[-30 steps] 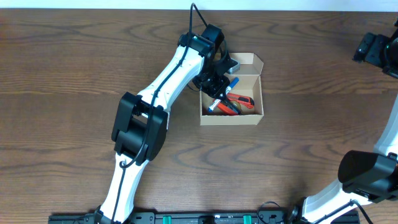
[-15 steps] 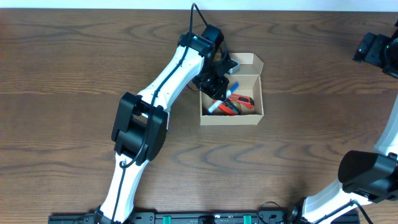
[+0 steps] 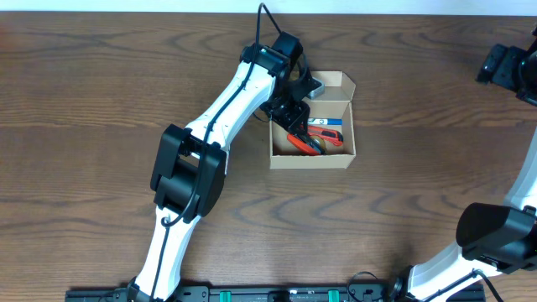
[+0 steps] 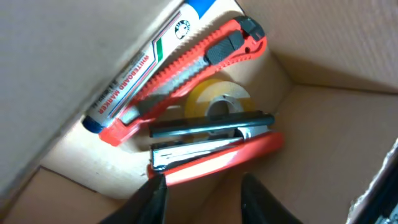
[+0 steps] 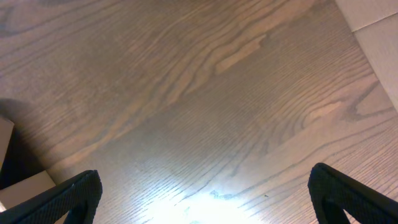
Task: Pack container
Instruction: 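Lift the left gripper out and move it over the black marker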
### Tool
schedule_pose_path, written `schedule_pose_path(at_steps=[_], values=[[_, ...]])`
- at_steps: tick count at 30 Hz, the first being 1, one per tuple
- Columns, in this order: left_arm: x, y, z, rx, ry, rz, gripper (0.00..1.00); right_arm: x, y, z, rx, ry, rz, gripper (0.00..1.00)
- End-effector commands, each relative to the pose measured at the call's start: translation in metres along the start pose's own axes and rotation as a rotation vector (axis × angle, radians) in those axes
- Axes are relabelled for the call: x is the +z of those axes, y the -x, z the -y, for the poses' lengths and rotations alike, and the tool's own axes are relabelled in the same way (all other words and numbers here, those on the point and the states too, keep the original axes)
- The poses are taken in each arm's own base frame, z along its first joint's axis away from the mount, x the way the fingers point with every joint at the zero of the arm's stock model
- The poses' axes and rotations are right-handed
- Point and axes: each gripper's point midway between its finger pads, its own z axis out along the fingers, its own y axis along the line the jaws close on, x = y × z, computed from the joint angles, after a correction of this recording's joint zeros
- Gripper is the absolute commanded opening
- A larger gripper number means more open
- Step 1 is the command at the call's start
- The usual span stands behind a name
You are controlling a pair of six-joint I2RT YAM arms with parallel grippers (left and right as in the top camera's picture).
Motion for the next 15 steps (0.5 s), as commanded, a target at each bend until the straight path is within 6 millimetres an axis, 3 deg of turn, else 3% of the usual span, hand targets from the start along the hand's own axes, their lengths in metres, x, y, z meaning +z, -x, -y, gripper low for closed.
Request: schedule_pose_path(at_steps=[1, 5, 10, 13, 15], values=[[-0.008, 0.010, -0.008, -0.008, 0.019, 0.036, 0.40, 0.004, -0.001, 0.002, 0.016, -0.007, -0.013, 0.99], [-0.031, 0.028, -0.020, -0.028, 0.073, 0.105, 0.41, 0.004, -0.001, 0.002, 0.016, -0.007, -0.013, 0.99], [-0.082, 0.051, -0.041, -0.058, 0.188, 0.208, 0.42, 0.004, -0.001, 0.002, 0.016, -0.007, -0.013, 0.99], [-0.116, 0.051, -0.057, -0.108, 0.274, 0.239, 0.45, 0.004, -0.001, 0.002, 0.016, -0.007, -0.013, 0.99], [-0.139, 0.039, -0.071, -0.170, 0.350, 0.228, 0.45, 0.004, -0.001, 0.002, 0.016, -0.007, -0.013, 0.99]])
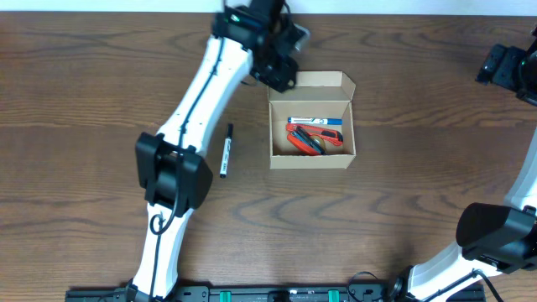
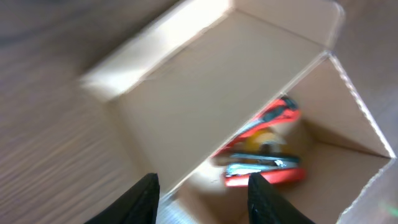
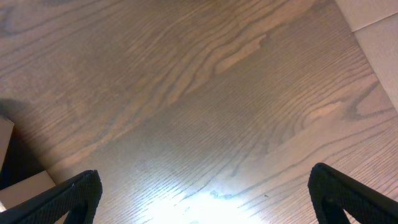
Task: Pack container
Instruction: 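Lift the left gripper out and move it over the black marker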
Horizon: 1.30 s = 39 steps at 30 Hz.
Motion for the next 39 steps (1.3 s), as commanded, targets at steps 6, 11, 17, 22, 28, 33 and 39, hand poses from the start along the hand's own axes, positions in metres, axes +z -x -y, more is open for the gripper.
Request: schedule_pose_path(at_steps=[6, 11, 17, 22, 28, 33, 39], values=[[-0.073, -0.043, -0.081, -0.262, 0.325, -0.105, 0.65, 0.004, -0.001, 0.002, 0.016, -0.007, -0.013, 0.99], [-0.098, -0.079, -0.075, -0.347, 0.307, -0.211, 0.93, 0.004, -0.001, 0.002, 0.016, -0.007, -0.012, 0.99], [-0.123, -0.073, -0.047, -0.326, 0.274, -0.149, 0.79, 0.004, -0.001, 0.002, 0.016, -0.007, -0.012, 0.99], [-0.144, -0.066, -0.015, -0.290, 0.266, -0.088, 0.89, 0.004, -0.001, 0.002, 0.016, -0.007, -0.013, 0.99], [-0.148, -0.090, 0.005, -0.267, 0.297, -0.155, 0.90, 0.004, -0.001, 0.002, 0.016, -0.007, -0.013, 0.99], [-0.135, -0.128, -0.008, -0.286, 0.365, -0.283, 0.95, 0.004, -0.001, 0.002, 0.016, -0.007, -0.012, 0.99], [-0.100, -0.122, -0.028, -0.320, 0.323, -0.239, 0.95, 0.004, -0.001, 0.002, 0.016, -0.007, -0.012, 0.99]])
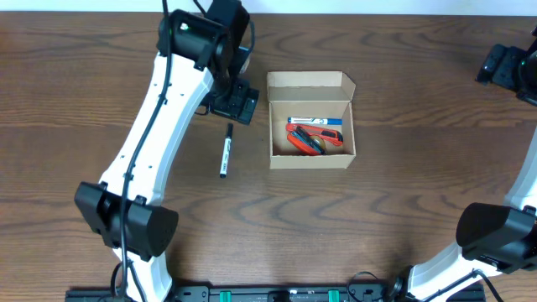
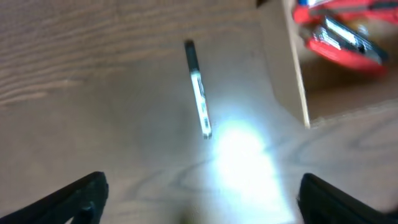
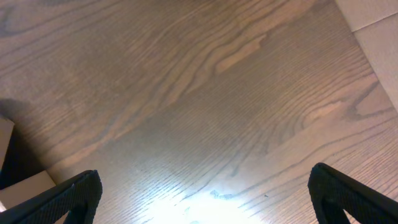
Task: Pack container
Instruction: 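Lift the left gripper out and move it over the black marker, then lower the left gripper and grasp the black-capped marker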
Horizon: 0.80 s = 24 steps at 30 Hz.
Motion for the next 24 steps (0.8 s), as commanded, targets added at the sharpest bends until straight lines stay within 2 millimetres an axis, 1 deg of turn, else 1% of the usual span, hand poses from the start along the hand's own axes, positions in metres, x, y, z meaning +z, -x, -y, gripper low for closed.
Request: schedule_pose_path(at_steps=[1, 2, 4, 7, 10, 15, 19, 21, 24], values=[[0.019, 0.000, -0.008, -0.036, -0.027, -0.018, 0.95, 0.004, -0.001, 0.002, 0.016, -0.007, -0.012, 0.99], [0.027, 0.001, -0.009, -0.048, -0.045, -0.021, 0.95, 0.004, -0.001, 0.002, 0.016, -0.007, -0.012, 0.99], [0.043, 0.000, -0.018, -0.082, -0.052, -0.035, 0.95, 0.004, -0.001, 0.002, 0.017, -0.007, -0.012, 0.99], [0.064, -0.009, -0.032, -0.125, -0.054, -0.071, 0.96, 0.004, -0.001, 0.002, 0.017, -0.007, -0.012, 0.99], [0.082, -0.015, -0.037, -0.160, -0.094, -0.093, 0.98, 0.004, -0.001, 0.002, 0.016, -0.007, -0.012, 0.99], [0.112, -0.026, -0.034, -0.183, -0.133, -0.121, 0.98, 0.004, -0.001, 0.002, 0.017, -0.007, -0.012, 0.99], [0.135, -0.036, -0.025, -0.207, -0.174, -0.142, 0.99, 0.004, -0.001, 0.002, 0.016, -0.008, -0.012, 0.99], [0.144, -0.041, -0.024, -0.215, -0.179, -0.150, 0.99, 0.004, -0.001, 0.002, 0.016, -0.007, -0.012, 0.99], [0.148, -0.044, -0.024, -0.214, -0.178, -0.156, 0.99, 0.004, -0.001, 0.002, 0.016, -0.007, -0.012, 0.99]])
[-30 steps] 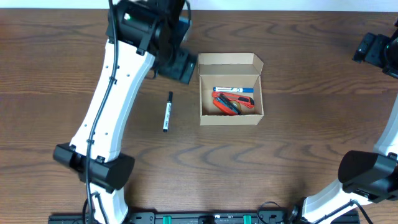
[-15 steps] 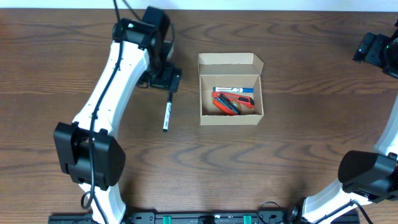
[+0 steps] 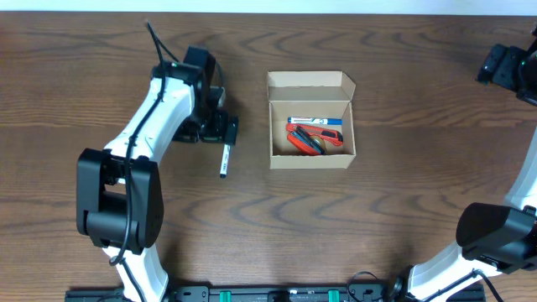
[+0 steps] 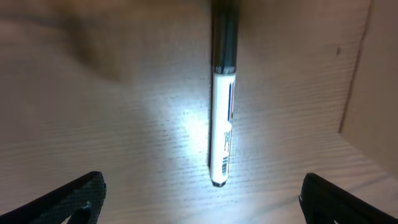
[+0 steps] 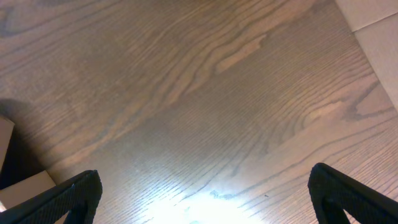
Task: Pack container
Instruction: 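Lower the left gripper and grasp the black-capped marker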
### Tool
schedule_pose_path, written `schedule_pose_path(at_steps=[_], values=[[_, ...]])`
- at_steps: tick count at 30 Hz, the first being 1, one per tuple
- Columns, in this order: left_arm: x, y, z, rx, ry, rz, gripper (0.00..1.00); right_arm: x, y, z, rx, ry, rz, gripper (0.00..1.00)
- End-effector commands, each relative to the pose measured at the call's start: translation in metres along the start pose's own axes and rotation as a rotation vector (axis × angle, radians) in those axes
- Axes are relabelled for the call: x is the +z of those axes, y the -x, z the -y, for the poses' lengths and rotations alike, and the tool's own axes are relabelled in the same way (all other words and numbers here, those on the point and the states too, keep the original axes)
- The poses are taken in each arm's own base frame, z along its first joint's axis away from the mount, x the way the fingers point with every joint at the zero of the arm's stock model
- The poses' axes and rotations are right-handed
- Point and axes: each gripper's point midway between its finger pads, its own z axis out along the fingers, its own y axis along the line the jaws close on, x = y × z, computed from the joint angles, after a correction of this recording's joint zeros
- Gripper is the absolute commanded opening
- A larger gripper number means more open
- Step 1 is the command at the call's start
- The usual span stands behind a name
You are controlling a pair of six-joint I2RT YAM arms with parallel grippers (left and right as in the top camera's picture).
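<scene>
The open cardboard box (image 3: 310, 84) stands mid-table, holding a whiteboard marker (image 3: 315, 121), a red utility knife (image 3: 319, 132) and a red stapler (image 3: 304, 143). Left of the box, a white pen with a dark cap (image 3: 224, 158) lies on the wood. My left gripper (image 3: 223, 132) hangs open over the pen's capped end. In the left wrist view the pen (image 4: 222, 124) runs lengthwise between the wide-spread fingers (image 4: 68, 199), untouched. My right gripper (image 5: 205, 202) is open over bare wood; it sits at the far right edge (image 3: 506, 65).
The box's outer wall (image 4: 373, 87) shows just right of the pen in the left wrist view. A corner of pale cardboard (image 5: 18, 180) and a light surface (image 5: 379, 37) edge the right wrist view.
My left gripper has moved from beside the box's left wall down and left to just over the pen, which now fills more of the wrist view. It stays open. The right arm has not moved.
My left gripper was inside the box over the stapler, its fingers close together and empty. It then stood outside at the box's back left corner, with the pen showing on the table. After that it was wide open between box and pen, and now hangs over the pen.
</scene>
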Motion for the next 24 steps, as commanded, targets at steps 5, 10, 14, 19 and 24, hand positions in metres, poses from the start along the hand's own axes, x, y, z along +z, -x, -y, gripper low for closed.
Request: schedule_pose_path(at_steps=[5, 10, 14, 19, 24], values=[[0.003, 0.000, 0.005, -0.008, -0.020, 0.002, 1.00, 0.004, -0.001, 0.002, 0.016, -0.007, -0.012, 0.99], [0.008, -0.003, 0.004, 0.011, 0.026, -0.004, 1.00, 0.004, -0.001, 0.002, 0.016, -0.007, -0.012, 0.99], [0.017, -0.007, -0.001, -0.002, 0.115, -0.003, 1.00, 0.004, -0.001, 0.002, 0.016, -0.007, -0.012, 0.99], [0.021, -0.003, 0.004, 0.013, 0.164, 0.027, 1.00, 0.004, -0.001, 0.002, 0.016, -0.007, -0.012, 0.99], [0.021, 0.000, 0.001, -0.016, 0.202, 0.049, 0.95, 0.004, -0.001, 0.002, 0.016, -0.007, -0.012, 0.99]])
